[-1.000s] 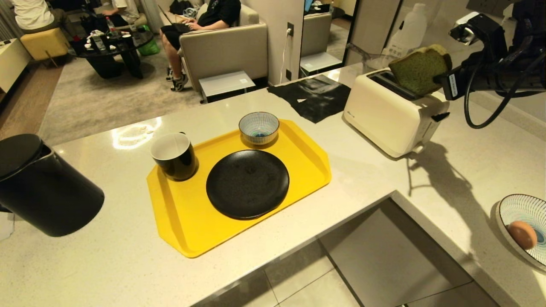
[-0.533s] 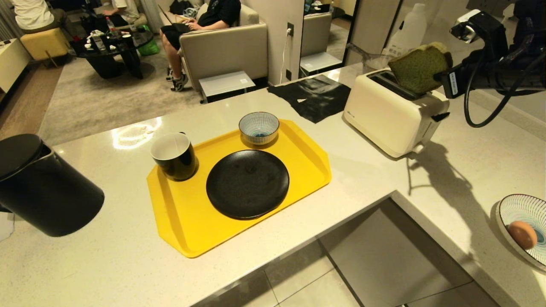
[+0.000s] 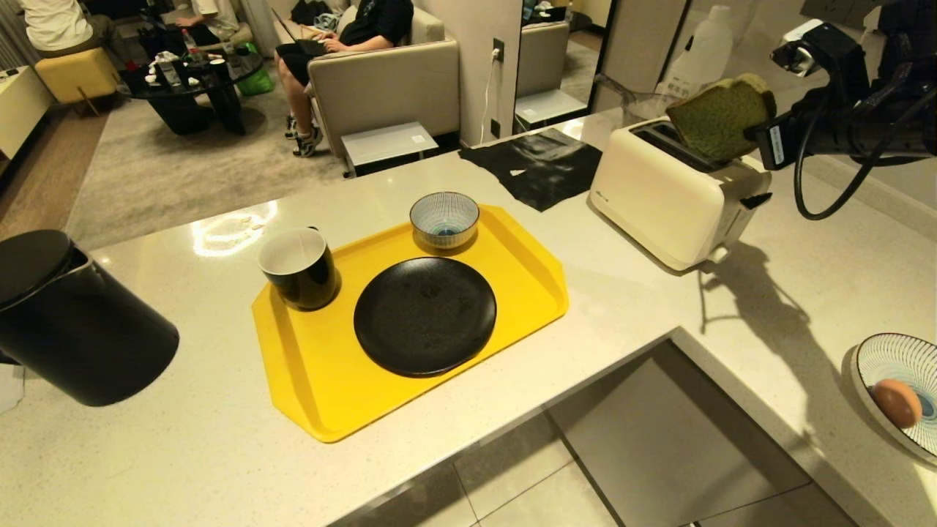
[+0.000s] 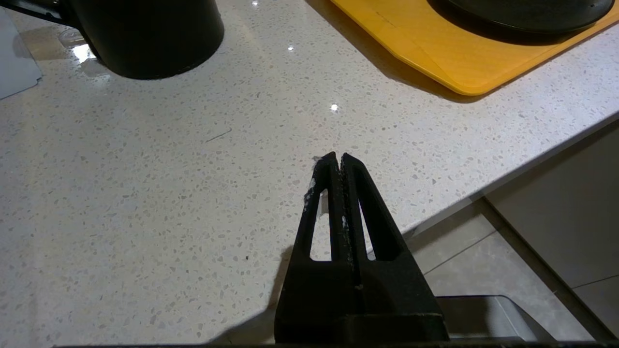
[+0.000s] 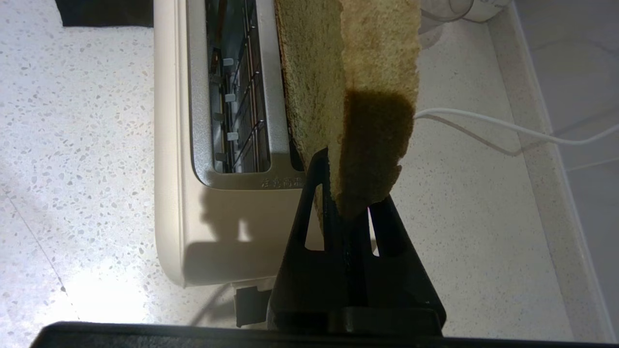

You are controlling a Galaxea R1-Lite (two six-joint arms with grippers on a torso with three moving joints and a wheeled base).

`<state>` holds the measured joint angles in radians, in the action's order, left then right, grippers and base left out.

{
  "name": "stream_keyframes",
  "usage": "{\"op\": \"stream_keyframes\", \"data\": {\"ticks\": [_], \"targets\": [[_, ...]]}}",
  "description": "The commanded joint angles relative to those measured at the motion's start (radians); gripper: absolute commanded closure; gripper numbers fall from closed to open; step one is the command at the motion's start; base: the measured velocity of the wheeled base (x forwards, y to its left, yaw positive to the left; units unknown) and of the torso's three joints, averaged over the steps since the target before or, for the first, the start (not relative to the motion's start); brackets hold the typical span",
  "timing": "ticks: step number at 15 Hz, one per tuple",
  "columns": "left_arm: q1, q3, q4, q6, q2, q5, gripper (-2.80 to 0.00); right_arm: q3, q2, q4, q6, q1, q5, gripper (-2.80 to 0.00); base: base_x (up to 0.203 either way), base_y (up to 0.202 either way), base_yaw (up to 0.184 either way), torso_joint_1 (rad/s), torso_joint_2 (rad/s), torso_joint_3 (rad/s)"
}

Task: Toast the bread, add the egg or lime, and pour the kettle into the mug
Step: Put the bread slices in the toaster

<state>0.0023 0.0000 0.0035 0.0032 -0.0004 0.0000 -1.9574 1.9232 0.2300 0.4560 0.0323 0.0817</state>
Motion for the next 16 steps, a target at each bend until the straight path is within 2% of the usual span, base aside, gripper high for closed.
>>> {"op": "stream_keyframes", "data": {"ticks": [1,6,7,16], "targets": [[0.001,0.000,0.000,0.000,0.000,0.000,0.00,0.002,0.003,0.002,0.003,0.000,0.001,0.00,0.000,0.000,0.000,0.000,0.00,0.000],[0.001,0.000,0.000,0.001,0.000,0.000,0.00,0.002,0.003,0.002,0.004,0.000,0.001,0.00,0.000,0.000,0.000,0.000,0.00,0.000],[0.001,0.000,0.000,0.000,0.000,0.000,0.00,0.002,0.003,-0.001,0.003,0.000,0.001,-2.80,0.000,0.000,0.000,0.000,0.00,0.000],[0.000,0.000,0.000,0.000,0.000,0.000,0.00,0.002,0.003,-0.005,0.003,0.000,0.004,-2.80,0.000,0.000,0.000,0.000,0.00,0.000]]}}
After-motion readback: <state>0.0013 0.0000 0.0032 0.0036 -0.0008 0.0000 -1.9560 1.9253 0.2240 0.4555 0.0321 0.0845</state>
